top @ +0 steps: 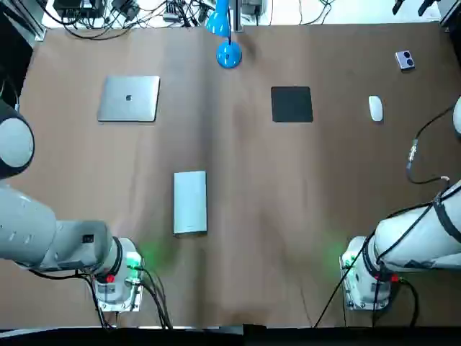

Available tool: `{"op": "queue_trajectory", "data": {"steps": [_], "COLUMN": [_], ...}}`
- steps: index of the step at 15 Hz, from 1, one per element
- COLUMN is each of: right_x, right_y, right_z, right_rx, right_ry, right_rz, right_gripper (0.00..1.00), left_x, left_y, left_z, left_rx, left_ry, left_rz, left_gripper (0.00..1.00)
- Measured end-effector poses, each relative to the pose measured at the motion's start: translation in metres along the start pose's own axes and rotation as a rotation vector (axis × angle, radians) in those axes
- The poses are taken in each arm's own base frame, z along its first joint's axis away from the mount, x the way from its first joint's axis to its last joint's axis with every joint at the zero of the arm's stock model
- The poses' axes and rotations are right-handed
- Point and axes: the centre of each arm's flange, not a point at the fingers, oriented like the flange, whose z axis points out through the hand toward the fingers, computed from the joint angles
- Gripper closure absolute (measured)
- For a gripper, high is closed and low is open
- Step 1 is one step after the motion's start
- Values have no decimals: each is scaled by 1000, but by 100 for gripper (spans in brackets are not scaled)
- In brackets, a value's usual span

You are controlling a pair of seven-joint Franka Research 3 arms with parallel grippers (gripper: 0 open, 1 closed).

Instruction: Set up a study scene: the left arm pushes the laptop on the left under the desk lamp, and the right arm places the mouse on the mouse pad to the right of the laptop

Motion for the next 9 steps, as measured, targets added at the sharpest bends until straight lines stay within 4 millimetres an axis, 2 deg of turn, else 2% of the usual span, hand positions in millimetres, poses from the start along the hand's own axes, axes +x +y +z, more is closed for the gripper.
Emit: {"op": "queue_trajectory", "data": {"steps": [7, 9], "right_x": [1, 5], "right_y": [1, 8], "right_z": [-1, 2], "right_rx": [-1, -3], "right_ry": [13, 32], "right_rz": [1, 14], "right_gripper": [0, 0], "left_x": [0, 0], "left_y": [2, 1], "left_z": [5, 5], "left_rx": [0, 0], "left_ry": [-12, -12], "left_rz": [-8, -12], "left_gripper": [0, 0]}}
